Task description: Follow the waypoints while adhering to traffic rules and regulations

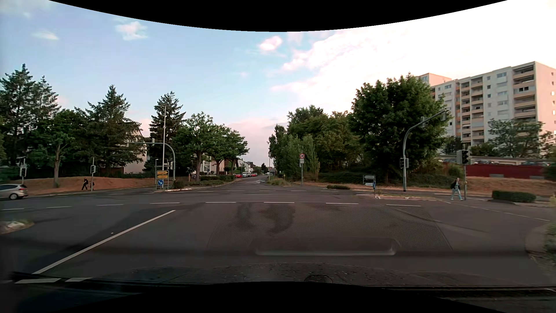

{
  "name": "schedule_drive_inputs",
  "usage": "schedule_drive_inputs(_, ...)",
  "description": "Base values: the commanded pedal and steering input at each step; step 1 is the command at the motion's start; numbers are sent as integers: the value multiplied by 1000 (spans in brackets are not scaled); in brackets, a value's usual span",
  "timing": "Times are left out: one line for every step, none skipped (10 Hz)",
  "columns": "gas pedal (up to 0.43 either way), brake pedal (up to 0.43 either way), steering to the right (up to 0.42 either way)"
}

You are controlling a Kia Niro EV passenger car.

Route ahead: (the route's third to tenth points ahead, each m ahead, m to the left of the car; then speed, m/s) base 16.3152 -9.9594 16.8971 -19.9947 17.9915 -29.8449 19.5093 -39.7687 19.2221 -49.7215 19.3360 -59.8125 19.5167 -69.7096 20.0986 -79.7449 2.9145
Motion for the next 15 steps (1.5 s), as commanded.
schedule_drive_inputs(0, 0, 183)
schedule_drive_inputs(0, 0, 183)
schedule_drive_inputs(0, 0, 183)
schedule_drive_inputs(0, 0, 183)
schedule_drive_inputs(0, 0, 184)
schedule_drive_inputs(0, 0, 189)
schedule_drive_inputs(0, 0, 195)
schedule_drive_inputs(0, 0, 203)
schedule_drive_inputs(0, 0, 210)
schedule_drive_inputs(0, 0, 217)
schedule_drive_inputs(0, 0, 224)
schedule_drive_inputs(0, 0, 229)
schedule_drive_inputs(0, 0, 232)
schedule_drive_inputs(0, 0, 236)
schedule_drive_inputs(0, 0, 241)
